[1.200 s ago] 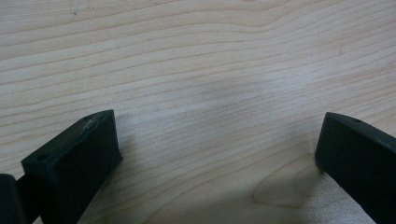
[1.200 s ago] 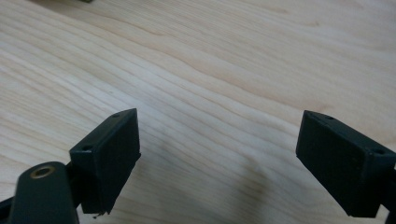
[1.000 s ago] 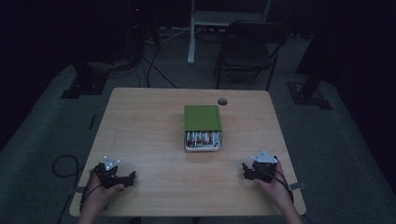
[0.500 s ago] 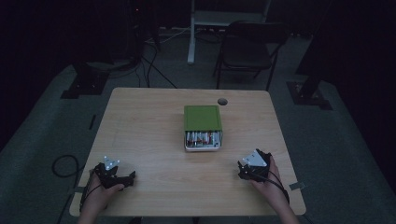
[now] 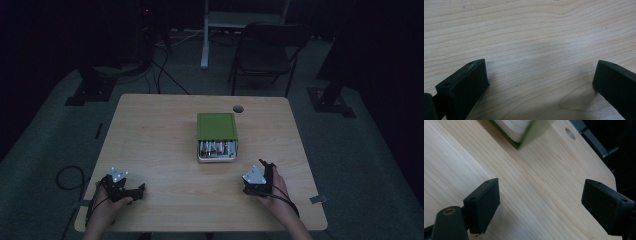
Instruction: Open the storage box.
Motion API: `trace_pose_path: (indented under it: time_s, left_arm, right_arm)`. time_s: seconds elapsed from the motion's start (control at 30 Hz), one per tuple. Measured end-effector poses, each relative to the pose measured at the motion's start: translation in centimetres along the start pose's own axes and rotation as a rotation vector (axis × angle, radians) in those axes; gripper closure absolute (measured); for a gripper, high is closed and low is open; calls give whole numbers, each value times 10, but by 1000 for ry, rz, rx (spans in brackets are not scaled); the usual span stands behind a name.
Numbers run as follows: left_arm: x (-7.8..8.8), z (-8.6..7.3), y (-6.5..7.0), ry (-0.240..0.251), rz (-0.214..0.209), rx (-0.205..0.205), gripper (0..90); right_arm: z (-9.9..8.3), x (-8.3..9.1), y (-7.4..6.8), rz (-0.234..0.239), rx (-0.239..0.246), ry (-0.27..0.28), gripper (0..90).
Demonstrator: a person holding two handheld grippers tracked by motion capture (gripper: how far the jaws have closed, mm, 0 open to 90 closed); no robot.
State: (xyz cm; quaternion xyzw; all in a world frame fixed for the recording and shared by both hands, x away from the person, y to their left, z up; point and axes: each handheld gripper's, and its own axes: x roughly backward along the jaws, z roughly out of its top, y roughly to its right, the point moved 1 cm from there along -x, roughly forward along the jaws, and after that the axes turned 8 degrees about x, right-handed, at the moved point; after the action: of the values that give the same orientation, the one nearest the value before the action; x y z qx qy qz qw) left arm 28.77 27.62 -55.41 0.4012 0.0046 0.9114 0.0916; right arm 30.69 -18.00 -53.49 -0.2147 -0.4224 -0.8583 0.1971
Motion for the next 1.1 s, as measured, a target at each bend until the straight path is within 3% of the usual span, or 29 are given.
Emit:
trace_pose_path:
  time_s: [0.1, 0.2, 0.27, 0.43, 0.6, 0.9, 1.1]
  left_arm:
    - [0, 0, 0, -1, 0, 0, 4]
    - [0, 0, 0, -1, 0, -1, 4]
    - [0, 0, 0, 0, 0, 0, 3]
    - [0, 0, 0, 0, 0, 0, 3]
    - [0, 0, 0, 0, 0, 0, 4]
    - [0, 0, 0, 0, 0, 0, 4]
    - [0, 0, 0, 0, 0, 0, 4]
  right_arm:
    - [7, 0, -6, -16, 44, 16, 185]
    - [9, 0, -7, -17, 53, 18, 186]
    - [17, -2, -13, -33, 117, 28, 216]
    - [26, -2, -19, -64, 204, 50, 310]
    - [34, -2, -26, -97, 322, 45, 377]
    - [47, -4, -39, -123, 432, 73, 376]
    - [53, -8, -49, -150, 539, 79, 387]
